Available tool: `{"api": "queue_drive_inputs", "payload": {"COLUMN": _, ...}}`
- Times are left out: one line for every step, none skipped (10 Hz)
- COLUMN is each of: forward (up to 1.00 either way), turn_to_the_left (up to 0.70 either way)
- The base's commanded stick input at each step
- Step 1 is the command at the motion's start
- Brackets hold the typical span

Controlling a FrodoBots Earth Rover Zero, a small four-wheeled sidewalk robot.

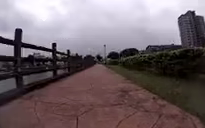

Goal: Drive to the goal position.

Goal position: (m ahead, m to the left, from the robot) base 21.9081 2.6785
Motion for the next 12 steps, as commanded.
{"api": "queue_drive_inputs", "payload": {"forward": 1.0, "turn_to_the_left": 0.0}}
{"api": "queue_drive_inputs", "payload": {"forward": 1.0, "turn_to_the_left": 0.0}}
{"api": "queue_drive_inputs", "payload": {"forward": 1.0, "turn_to_the_left": 0.0}}
{"api": "queue_drive_inputs", "payload": {"forward": 1.0, "turn_to_the_left": 0.0}}
{"api": "queue_drive_inputs", "payload": {"forward": 1.0, "turn_to_the_left": 0.0}}
{"api": "queue_drive_inputs", "payload": {"forward": 1.0, "turn_to_the_left": 0.0}}
{"api": "queue_drive_inputs", "payload": {"forward": 1.0, "turn_to_the_left": 0.0}}
{"api": "queue_drive_inputs", "payload": {"forward": 1.0, "turn_to_the_left": 0.0}}
{"api": "queue_drive_inputs", "payload": {"forward": 1.0, "turn_to_the_left": 0.0}}
{"api": "queue_drive_inputs", "payload": {"forward": 1.0, "turn_to_the_left": 0.0}}
{"api": "queue_drive_inputs", "payload": {"forward": 1.0, "turn_to_the_left": 0.0}}
{"api": "queue_drive_inputs", "payload": {"forward": 1.0, "turn_to_the_left": 0.0}}
